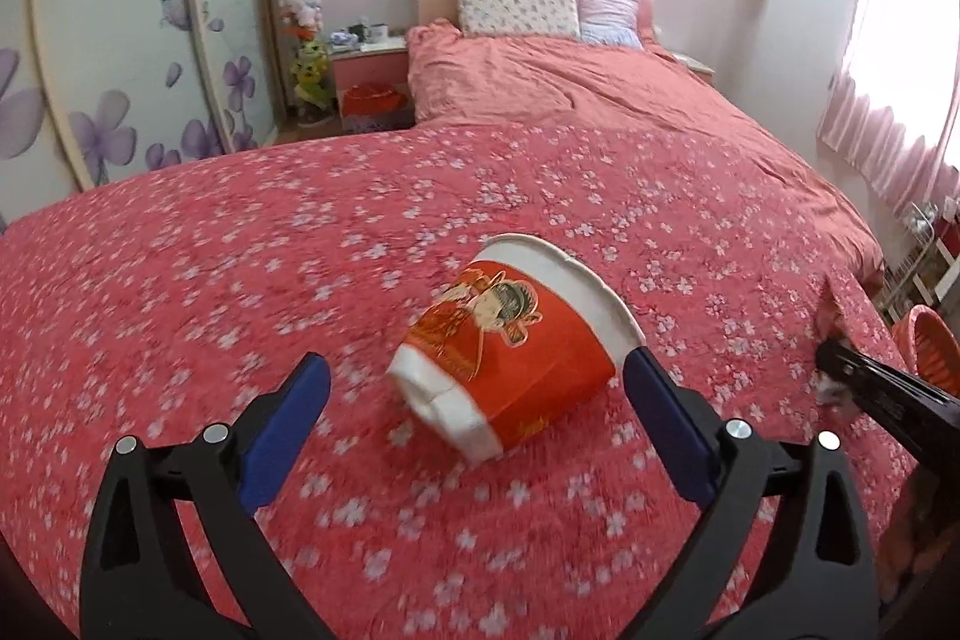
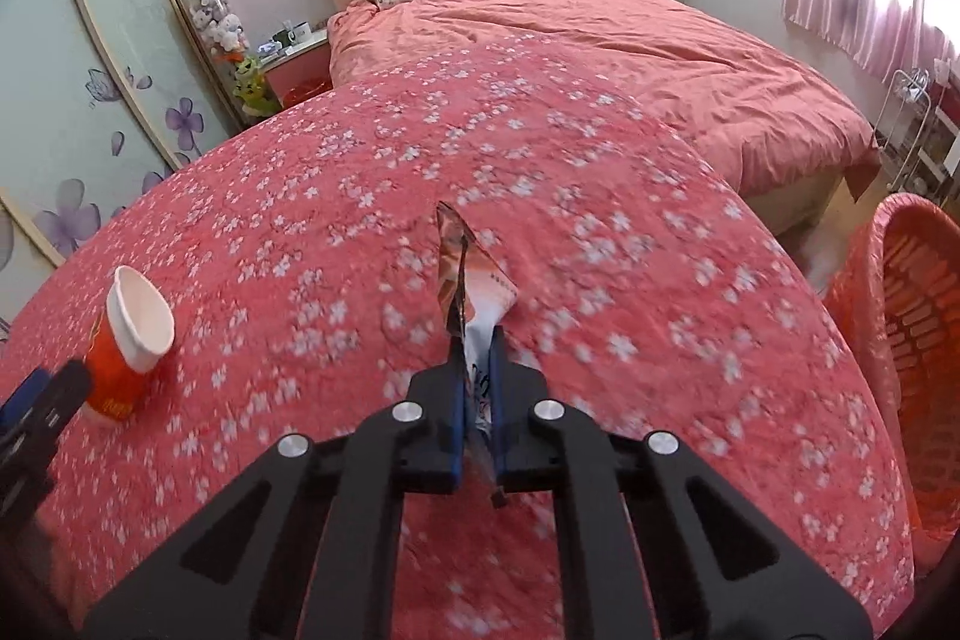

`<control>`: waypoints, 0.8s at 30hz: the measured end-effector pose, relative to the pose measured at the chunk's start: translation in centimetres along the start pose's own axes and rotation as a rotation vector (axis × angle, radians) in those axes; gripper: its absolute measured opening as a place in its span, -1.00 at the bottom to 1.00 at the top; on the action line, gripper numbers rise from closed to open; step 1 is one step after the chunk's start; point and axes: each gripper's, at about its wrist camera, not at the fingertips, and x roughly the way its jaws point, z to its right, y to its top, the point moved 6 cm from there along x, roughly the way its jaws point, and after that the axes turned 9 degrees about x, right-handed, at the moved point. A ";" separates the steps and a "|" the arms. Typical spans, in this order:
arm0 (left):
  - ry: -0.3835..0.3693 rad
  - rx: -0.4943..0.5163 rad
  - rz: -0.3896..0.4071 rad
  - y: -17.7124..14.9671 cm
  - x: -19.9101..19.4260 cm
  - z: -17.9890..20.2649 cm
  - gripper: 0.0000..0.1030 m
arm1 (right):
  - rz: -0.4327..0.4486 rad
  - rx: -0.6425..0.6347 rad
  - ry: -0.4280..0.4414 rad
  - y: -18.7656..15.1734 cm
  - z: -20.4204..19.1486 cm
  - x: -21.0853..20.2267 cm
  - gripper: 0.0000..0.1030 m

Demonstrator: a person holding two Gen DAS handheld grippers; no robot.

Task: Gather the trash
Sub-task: 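Grasp the red paper cup with the left tool while the right tool grasps the silver wrapper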

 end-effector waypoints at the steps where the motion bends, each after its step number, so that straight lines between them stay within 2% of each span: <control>1: -0.008 0.008 -0.007 0.0 0.3 0.2 0.89 | 0.000 -0.003 0.001 -0.1 0.2 -0.1 -0.86; 6: -0.033 0.083 -0.047 0.2 1.8 0.6 0.91 | -0.002 -0.010 0.014 -0.2 0.5 -0.1 -0.86; 12: -0.068 0.073 -0.074 0.0 2.9 0.7 0.90 | -0.004 -0.008 0.024 -0.2 0.4 -0.1 -0.85; 18: -0.092 0.079 -0.049 0.2 2.6 1.3 0.54 | -0.006 -0.007 0.037 -0.4 0.7 -0.5 -0.86; 24: -0.098 0.098 -0.020 0.5 2.0 2.3 0.33 | 0.003 -0.007 0.047 -0.5 0.9 -1.3 -0.86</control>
